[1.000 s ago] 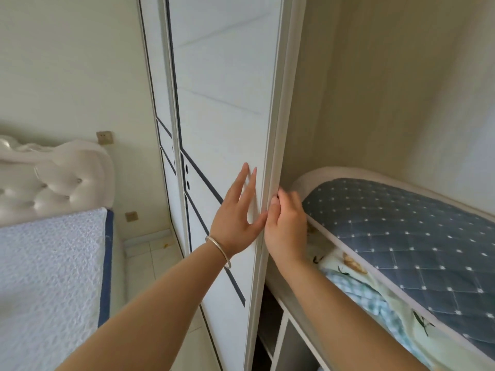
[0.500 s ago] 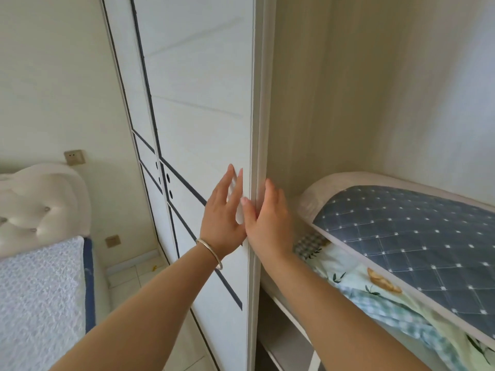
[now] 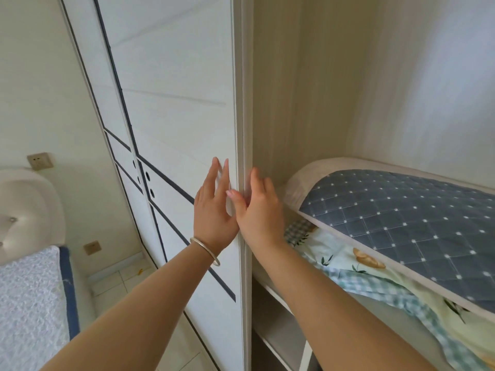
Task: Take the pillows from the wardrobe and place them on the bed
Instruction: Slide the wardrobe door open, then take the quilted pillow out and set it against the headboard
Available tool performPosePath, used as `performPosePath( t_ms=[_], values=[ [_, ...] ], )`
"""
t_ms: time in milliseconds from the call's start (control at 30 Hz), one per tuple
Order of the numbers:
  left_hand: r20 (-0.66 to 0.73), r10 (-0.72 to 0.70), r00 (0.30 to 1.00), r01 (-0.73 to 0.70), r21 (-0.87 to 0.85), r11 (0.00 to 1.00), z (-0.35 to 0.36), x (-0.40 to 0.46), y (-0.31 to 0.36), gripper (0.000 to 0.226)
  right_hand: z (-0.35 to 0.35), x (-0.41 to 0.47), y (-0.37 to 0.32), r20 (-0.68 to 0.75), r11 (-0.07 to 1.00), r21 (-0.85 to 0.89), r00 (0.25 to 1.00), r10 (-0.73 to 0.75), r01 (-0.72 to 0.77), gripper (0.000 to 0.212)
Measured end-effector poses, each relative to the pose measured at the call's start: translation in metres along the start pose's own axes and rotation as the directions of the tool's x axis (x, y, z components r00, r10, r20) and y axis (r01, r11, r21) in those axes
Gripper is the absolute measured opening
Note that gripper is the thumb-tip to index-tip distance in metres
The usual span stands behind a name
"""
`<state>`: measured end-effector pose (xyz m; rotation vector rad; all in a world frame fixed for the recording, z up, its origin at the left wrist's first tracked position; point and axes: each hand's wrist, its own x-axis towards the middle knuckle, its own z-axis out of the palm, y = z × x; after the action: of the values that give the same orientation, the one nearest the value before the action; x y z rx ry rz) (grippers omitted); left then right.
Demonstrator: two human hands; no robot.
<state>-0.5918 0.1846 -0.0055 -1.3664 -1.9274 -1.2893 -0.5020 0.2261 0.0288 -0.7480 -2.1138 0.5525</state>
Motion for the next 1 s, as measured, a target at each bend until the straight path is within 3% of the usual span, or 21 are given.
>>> performPosePath(
  t_ms=[200, 367, 500, 700, 867, 1000],
  values=[
    [-0.024, -0.072, 0.997, 0.073, 0.019, 0.997, -0.006, -0.007, 0.013, 0.071, -0.008, 0.0, 0.0, 0.1, 0.999, 0.04, 0.995, 0.022, -0.026, 0.065],
    [-0.116, 0.073, 0.991, -0.057, 0.138, 0.989, -0.003, -0.018, 0.035, 0.065, -0.025, -0.009, 0.01, 0.112, 1.0, -0.004, 0.993, -0.029, 0.03, 0.048],
    [-0.083, 0.325, 0.942, -0.294, 0.261, 0.919, 0.014, -0.028, 0.06, 0.061, -0.054, -0.018, 0.029, 0.053, 0.993, -0.078, 0.995, -0.084, 0.088, 0.038],
    [-0.021, 0.346, 0.938, -0.346, 0.032, 0.938, 0.074, -0.038, 0.122, 0.055, -0.113, -0.03, 0.085, 0.007, 0.98, -0.197, 0.999, 0.04, -0.038, 0.035],
    [0.156, 0.225, 0.962, -0.185, -0.232, 0.955, 0.143, -0.047, 0.181, 0.054, -0.172, -0.031, 0.152, -0.002, 0.914, -0.389, 0.992, 0.124, -0.115, 0.043],
    [0.275, 0.013, 0.961, 0.051, -0.223, 0.973, 0.203, -0.044, 0.212, 0.049, -0.212, -0.017, 0.208, -0.068, 0.76, -0.606, 0.967, 0.244, -0.234, 0.045]
  ],
)
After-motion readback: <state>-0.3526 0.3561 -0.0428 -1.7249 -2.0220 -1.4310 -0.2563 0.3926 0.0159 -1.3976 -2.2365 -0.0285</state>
